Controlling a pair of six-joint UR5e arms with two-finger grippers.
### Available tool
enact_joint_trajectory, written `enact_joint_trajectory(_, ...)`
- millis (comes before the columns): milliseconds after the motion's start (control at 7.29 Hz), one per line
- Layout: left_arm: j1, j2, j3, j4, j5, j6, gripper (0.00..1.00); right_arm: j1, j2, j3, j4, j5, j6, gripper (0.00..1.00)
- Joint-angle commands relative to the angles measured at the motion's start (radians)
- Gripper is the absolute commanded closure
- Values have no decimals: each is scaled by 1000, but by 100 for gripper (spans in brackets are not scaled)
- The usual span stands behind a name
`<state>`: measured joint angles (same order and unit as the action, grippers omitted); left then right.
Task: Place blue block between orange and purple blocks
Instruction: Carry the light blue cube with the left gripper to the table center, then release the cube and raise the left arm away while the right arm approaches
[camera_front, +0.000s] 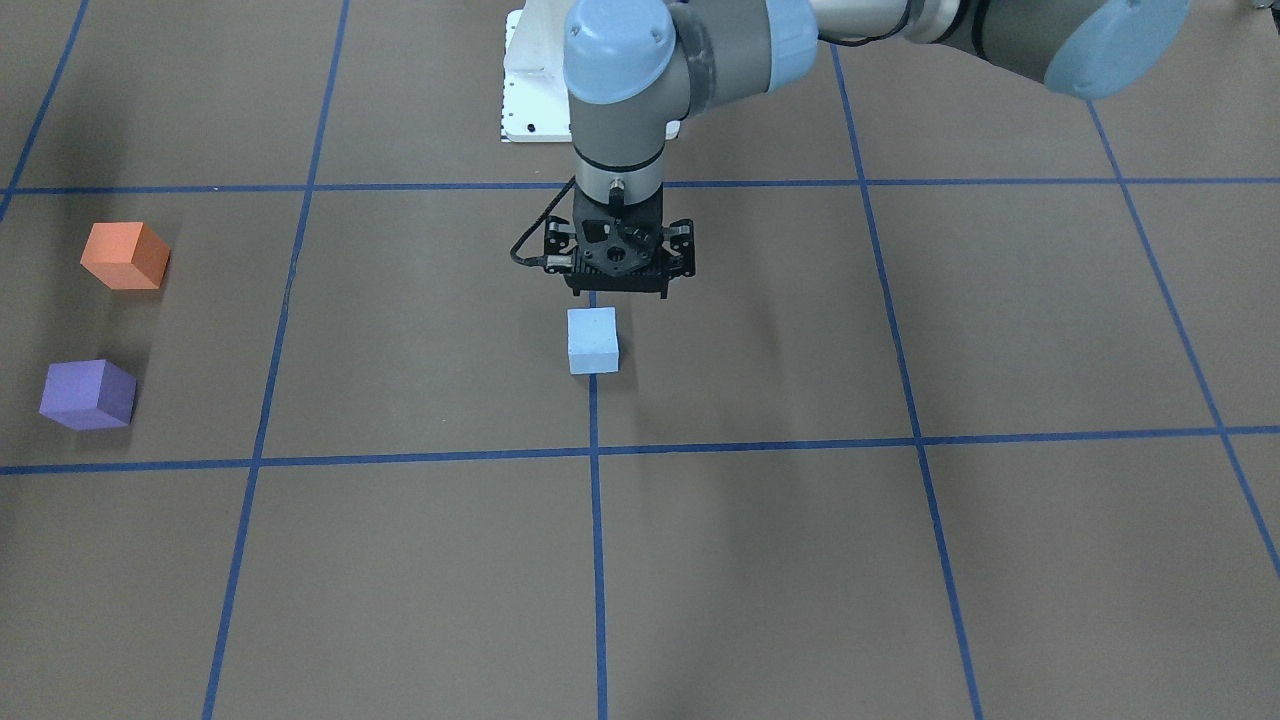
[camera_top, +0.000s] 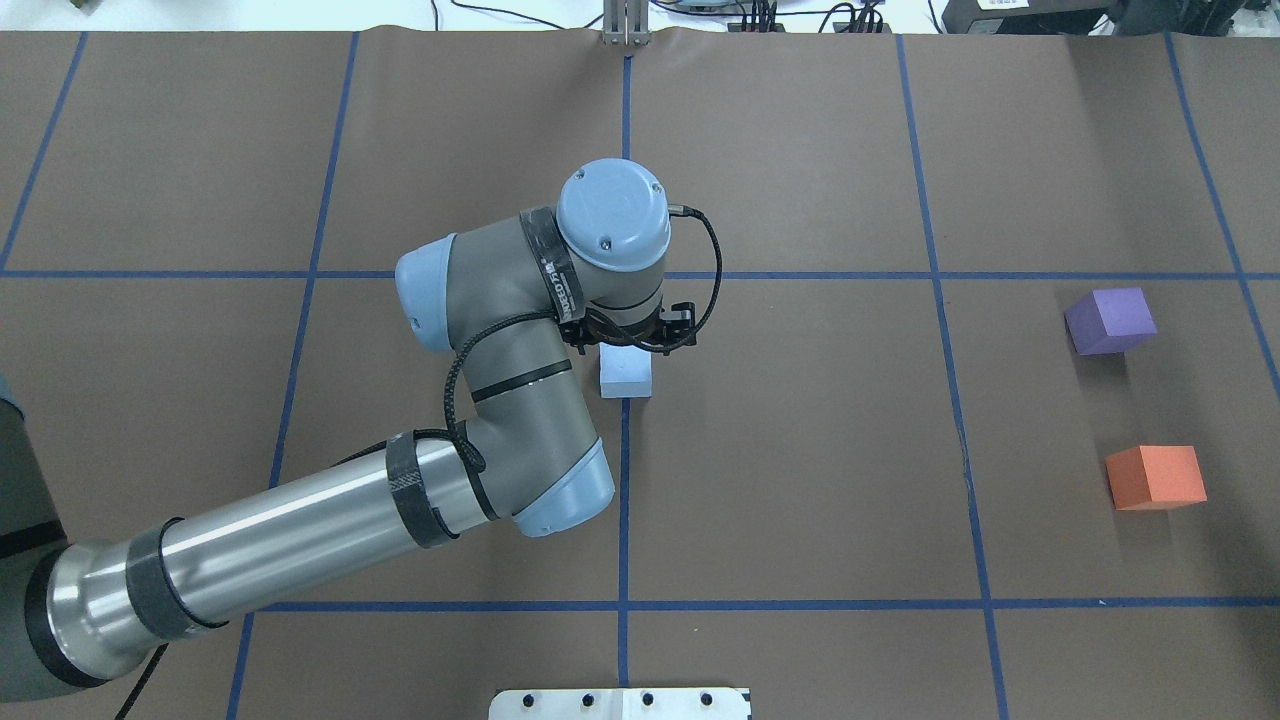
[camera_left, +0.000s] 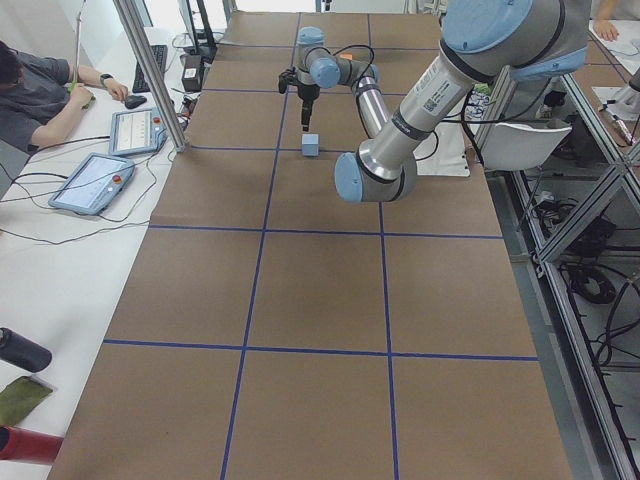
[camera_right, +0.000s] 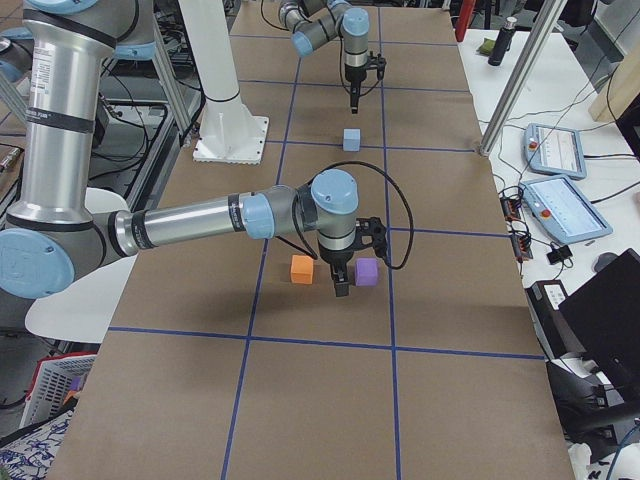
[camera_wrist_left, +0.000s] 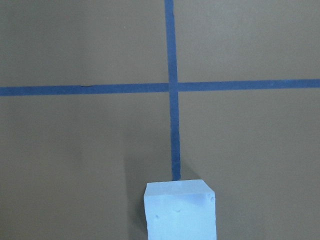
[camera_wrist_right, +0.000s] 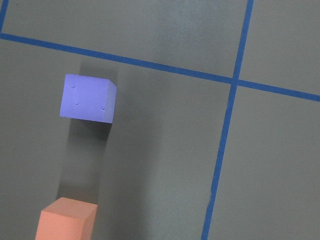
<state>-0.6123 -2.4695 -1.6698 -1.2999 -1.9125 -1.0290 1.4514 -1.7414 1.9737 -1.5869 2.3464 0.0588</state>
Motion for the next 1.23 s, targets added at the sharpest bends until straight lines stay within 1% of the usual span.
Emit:
enact_joint_trajectory(0,-148,216,-267,117,-115,235,0,-96,68,8,74,7,215,0)
enact_joint_trajectory(137,-244,322,-321,119,-173,379,0,-158,112,11,115,4,357,0)
enact_joint_trajectory(274,-358,418,-333,117,-228,559,0,-234,172,30,120,-4,483,0)
enact_joint_trajectory(411,-477,507,-329,114,-282,765,0,-317,253,34,120,-18,653,0)
enact_joint_trajectory(548,-612,577,-299,117,-340,963,0,-416,323,43,120,-71,793,0)
enact_joint_trajectory(685,-721,643,-242,105,-408,1101,0,-531,412,44,116,-154,952,0)
enact_joint_trajectory(823,-809,694,-184,94,-427,1212,0,-648,495,42,110,-226,1096,0)
enact_joint_trajectory(960,-904,751,-126,76,-430,1321,0,-777,569,30,82,-312,1192,0)
enact_joint_trajectory(1097,-960,771,-57,14,-430,1399,0,-855,692,-31,-15,-423,1216,0)
